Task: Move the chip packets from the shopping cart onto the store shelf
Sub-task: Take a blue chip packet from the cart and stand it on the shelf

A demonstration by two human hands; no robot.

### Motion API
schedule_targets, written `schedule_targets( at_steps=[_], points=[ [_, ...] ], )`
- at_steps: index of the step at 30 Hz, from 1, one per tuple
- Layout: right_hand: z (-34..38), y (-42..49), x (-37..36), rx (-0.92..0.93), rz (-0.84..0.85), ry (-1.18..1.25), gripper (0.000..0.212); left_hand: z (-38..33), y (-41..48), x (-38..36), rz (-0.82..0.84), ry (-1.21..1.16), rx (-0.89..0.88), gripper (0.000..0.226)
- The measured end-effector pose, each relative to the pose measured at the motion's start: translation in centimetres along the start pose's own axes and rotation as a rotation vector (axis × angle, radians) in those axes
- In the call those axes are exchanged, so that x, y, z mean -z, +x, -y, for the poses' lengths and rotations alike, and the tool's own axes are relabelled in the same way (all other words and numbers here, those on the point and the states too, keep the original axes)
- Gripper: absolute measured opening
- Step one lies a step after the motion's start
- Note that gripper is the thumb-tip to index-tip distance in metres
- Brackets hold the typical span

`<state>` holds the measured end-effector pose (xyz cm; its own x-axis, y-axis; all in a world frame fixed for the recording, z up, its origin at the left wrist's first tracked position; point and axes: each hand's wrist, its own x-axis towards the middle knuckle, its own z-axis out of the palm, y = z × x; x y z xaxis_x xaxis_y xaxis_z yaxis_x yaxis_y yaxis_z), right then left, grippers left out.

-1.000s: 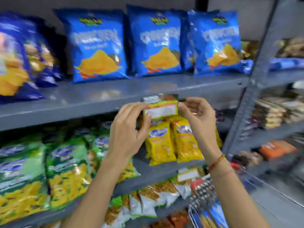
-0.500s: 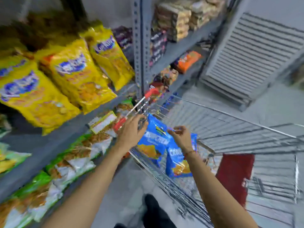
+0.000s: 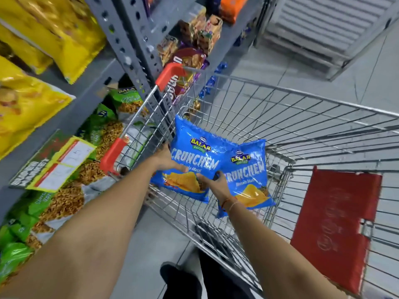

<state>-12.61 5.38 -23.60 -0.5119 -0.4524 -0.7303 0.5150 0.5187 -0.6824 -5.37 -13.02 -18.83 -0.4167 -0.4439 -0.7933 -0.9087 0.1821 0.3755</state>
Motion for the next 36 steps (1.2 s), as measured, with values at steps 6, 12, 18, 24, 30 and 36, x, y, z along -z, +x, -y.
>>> schedule_targets(
  at_steps=[6,12,18,24,30,36],
  points=[
    [-1.0,3.4,-1.3,0.067,0.027,0.105,0.061,1.1,3.4,-0.4,0.063,-0.003,0.018,0.113],
    [1.8,2.0,-0.3,0.121,-0.011,0.127,0.044,0.0,1.8,0.0,0.035,-0.187,-0.095,0.054],
    [7.2,-1.9,2.7,0.237,-0.043,0.133,0.049,-3.3,-4.5,1.0,-0.084,-0.433,-0.244,0.059],
    [16.6,-8.9,5.5,0.438,-0.016,0.122,0.032,-7.9,-13.4,5.0,-0.216,-0.592,-0.532,0.057],
    [27.1,-18.6,5.7,0.738,0.061,0.113,0.027,-11.5,-24.4,10.6,-0.292,-0.681,-0.818,0.077],
    [35.9,-29.5,2.5,1.039,0.200,0.119,0.026,-12.1,-36.0,17.1,-0.628,-0.683,-1.016,0.060]
  ],
)
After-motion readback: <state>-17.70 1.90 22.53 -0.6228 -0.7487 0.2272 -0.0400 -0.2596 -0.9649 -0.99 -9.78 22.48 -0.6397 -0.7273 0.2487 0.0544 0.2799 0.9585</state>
